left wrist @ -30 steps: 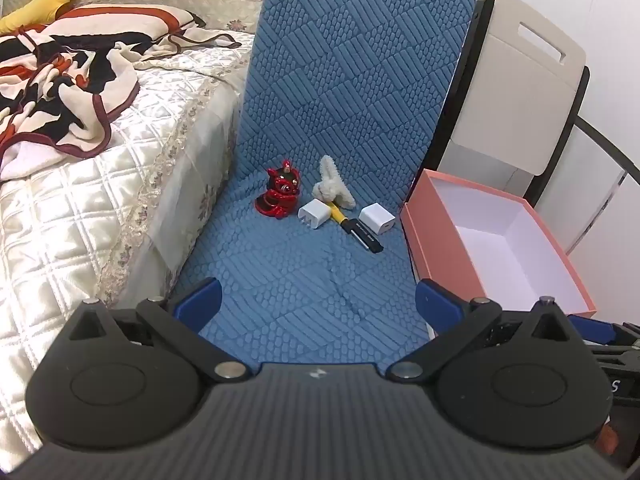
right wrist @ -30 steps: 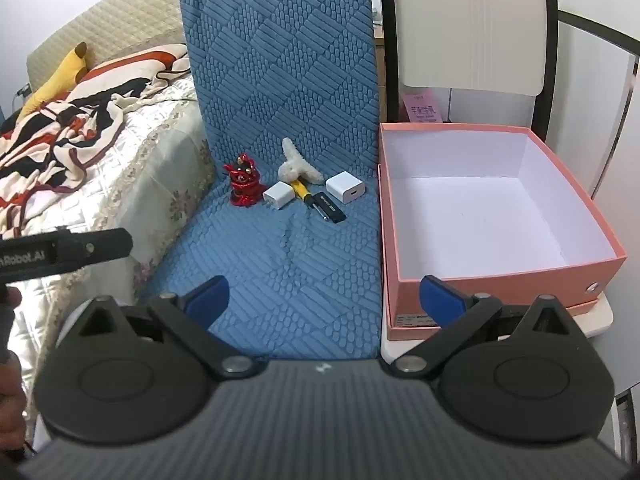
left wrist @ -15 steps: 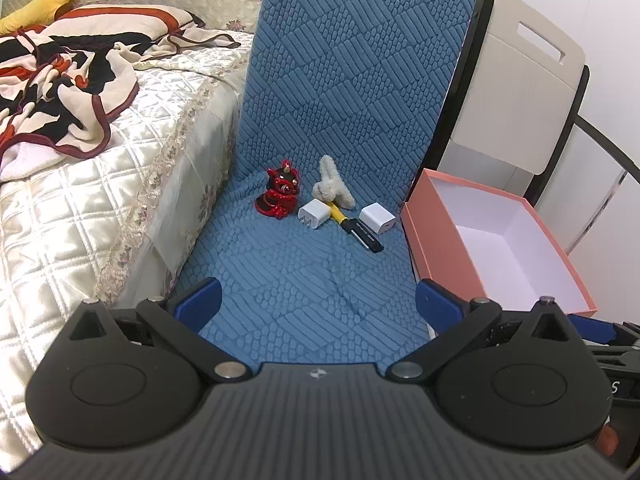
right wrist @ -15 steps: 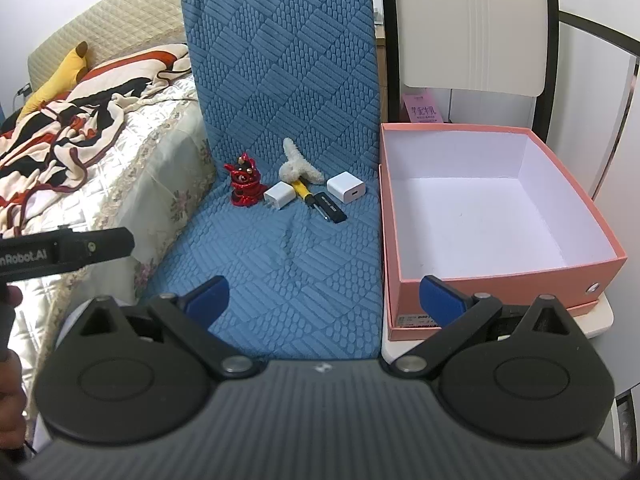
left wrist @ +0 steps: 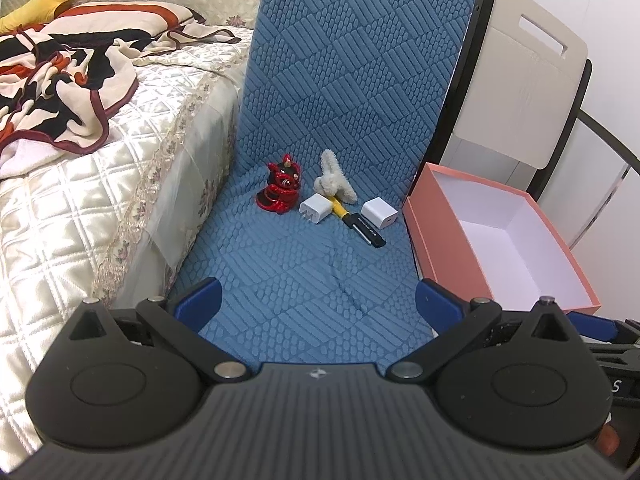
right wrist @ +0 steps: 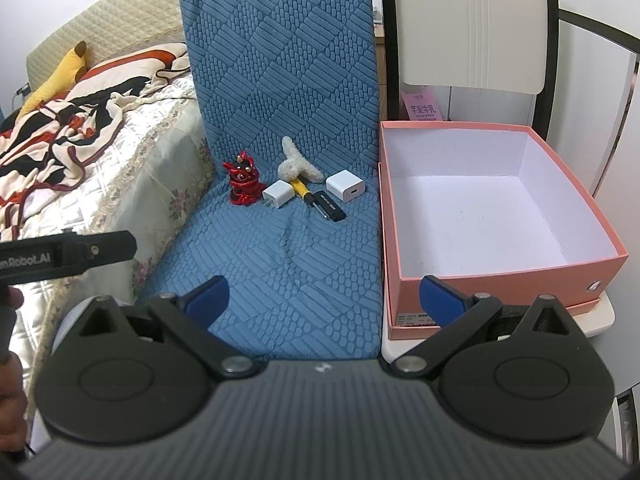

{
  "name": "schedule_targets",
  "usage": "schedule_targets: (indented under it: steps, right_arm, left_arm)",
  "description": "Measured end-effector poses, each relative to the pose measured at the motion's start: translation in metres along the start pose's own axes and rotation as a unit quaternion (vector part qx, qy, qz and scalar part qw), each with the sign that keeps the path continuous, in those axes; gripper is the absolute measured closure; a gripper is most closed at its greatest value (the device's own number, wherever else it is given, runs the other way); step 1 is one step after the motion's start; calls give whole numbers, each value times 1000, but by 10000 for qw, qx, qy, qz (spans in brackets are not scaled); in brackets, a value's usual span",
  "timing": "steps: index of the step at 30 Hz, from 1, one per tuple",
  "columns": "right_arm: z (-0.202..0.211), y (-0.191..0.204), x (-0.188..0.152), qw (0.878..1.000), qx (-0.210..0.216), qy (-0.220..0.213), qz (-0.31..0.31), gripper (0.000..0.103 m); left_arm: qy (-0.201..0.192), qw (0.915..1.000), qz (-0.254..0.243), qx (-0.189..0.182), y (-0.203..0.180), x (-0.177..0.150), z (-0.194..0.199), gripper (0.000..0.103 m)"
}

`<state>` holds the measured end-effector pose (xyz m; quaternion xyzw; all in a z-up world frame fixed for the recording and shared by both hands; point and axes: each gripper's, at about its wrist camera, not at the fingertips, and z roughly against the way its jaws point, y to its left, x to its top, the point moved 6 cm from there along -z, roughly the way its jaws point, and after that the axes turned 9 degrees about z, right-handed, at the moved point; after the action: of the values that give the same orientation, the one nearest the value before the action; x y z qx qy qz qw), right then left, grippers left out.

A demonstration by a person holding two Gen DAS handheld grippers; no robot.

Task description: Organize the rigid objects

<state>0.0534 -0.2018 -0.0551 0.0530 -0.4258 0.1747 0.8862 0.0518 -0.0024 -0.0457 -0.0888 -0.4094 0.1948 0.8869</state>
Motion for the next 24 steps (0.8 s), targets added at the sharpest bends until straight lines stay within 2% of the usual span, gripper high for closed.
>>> schedule_targets:
  steps: [24]
  right_arm:
    - [-12,-6,-8,9997,50,162,-197,0]
  left_arm:
    - [169,9998,-91,98,0,-1,-15,0]
